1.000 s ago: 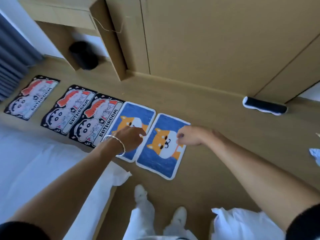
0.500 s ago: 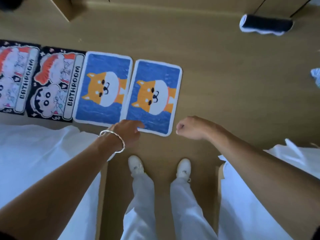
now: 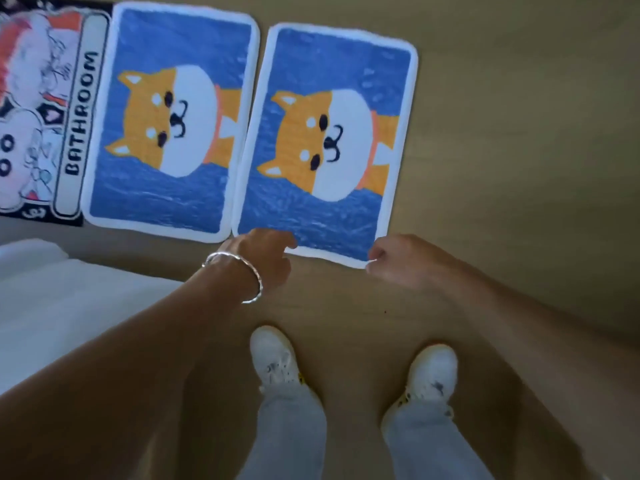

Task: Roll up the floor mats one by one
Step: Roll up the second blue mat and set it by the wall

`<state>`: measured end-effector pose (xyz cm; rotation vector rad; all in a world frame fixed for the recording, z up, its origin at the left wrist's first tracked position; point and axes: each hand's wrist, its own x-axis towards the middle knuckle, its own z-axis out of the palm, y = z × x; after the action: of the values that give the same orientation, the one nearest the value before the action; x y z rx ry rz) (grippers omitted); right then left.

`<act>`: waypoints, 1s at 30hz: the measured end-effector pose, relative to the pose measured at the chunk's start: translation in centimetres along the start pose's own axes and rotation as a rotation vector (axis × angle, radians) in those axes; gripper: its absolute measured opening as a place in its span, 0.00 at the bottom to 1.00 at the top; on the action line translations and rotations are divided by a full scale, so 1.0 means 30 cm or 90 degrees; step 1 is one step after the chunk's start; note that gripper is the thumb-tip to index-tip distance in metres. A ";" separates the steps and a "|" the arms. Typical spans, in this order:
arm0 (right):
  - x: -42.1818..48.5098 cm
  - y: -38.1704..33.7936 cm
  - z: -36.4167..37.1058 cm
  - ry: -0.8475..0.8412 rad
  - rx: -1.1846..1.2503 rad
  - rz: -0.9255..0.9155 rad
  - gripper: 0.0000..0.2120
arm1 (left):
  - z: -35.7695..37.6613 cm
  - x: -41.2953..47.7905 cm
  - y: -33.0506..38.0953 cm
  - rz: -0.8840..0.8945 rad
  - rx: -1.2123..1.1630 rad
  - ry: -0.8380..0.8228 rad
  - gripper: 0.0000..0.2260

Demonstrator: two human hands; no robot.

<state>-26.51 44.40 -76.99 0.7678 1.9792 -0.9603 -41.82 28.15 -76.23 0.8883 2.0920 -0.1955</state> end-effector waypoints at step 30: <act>0.898 0.244 0.246 0.216 -0.302 -0.121 0.13 | 0.534 0.762 -0.112 0.042 0.189 0.134 0.14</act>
<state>-31.60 46.84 -105.30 0.5005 2.4837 -0.4427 -42.95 30.86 -104.18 1.1966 2.2598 -0.3999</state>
